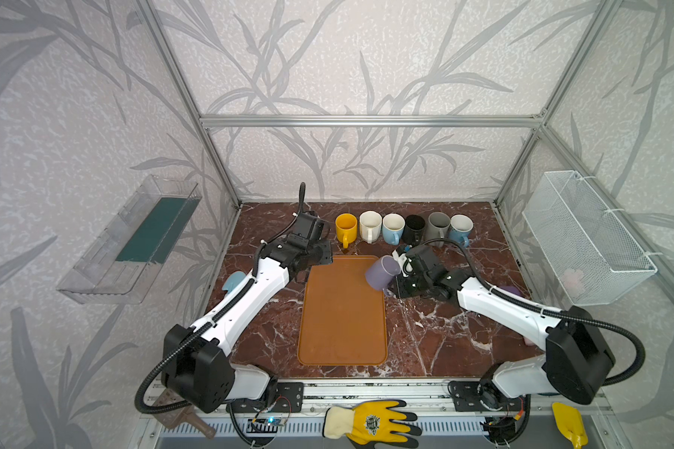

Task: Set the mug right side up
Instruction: 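Lift the lavender mug with the right gripper while the left gripper approaches, then close the left gripper on the lavender mug's rim while the right gripper holds it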

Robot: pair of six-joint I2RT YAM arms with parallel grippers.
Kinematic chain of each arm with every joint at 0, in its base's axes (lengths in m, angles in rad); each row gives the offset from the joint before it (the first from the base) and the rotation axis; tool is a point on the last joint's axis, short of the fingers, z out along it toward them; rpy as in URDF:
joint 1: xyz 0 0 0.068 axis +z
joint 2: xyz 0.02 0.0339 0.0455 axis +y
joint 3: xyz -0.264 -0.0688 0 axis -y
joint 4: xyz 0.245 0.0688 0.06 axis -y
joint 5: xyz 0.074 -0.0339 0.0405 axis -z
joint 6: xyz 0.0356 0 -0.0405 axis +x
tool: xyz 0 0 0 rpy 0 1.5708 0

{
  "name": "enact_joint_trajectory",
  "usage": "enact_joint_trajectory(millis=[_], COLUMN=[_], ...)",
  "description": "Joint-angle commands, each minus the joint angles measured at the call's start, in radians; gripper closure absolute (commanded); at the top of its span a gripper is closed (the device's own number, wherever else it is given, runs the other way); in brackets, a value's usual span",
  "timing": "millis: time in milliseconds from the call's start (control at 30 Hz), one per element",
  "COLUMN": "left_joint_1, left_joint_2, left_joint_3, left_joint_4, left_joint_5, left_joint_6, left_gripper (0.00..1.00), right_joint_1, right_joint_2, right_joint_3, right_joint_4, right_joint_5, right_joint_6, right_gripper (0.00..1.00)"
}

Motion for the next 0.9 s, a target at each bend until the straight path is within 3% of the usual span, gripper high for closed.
enact_joint_trajectory(millis=[0, 267, 567, 867], left_joint_1=[0.003, 0.004, 0.020, 0.085], left_joint_2=[-0.032, -0.078, -0.193, -0.265], left_joint_3=[-0.016, -0.049, -0.145, -0.271], left_joint_4=[0.052, 0.143, 0.281, 0.567], left_joint_5=[0.141, 0.352, 0.479, 0.671], left_joint_6=[0.024, 0.030, 0.014, -0.131], left_gripper=[0.67, 0.67, 0.67, 0.67], right_joint_1=[-0.048, -0.157, -0.203, -0.207], right_joint_2=[-0.064, -0.107, -0.130, -0.139], right_joint_3=[-0.008, -0.040, -0.020, -0.017], right_joint_4=[0.154, 0.315, 0.432, 0.602], right_joint_5=[-0.130, -0.288, -0.385, -0.477], right_joint_6=[0.033, 0.104, 0.143, 0.226], right_gripper=[1.00, 1.00, 1.00, 1.00])
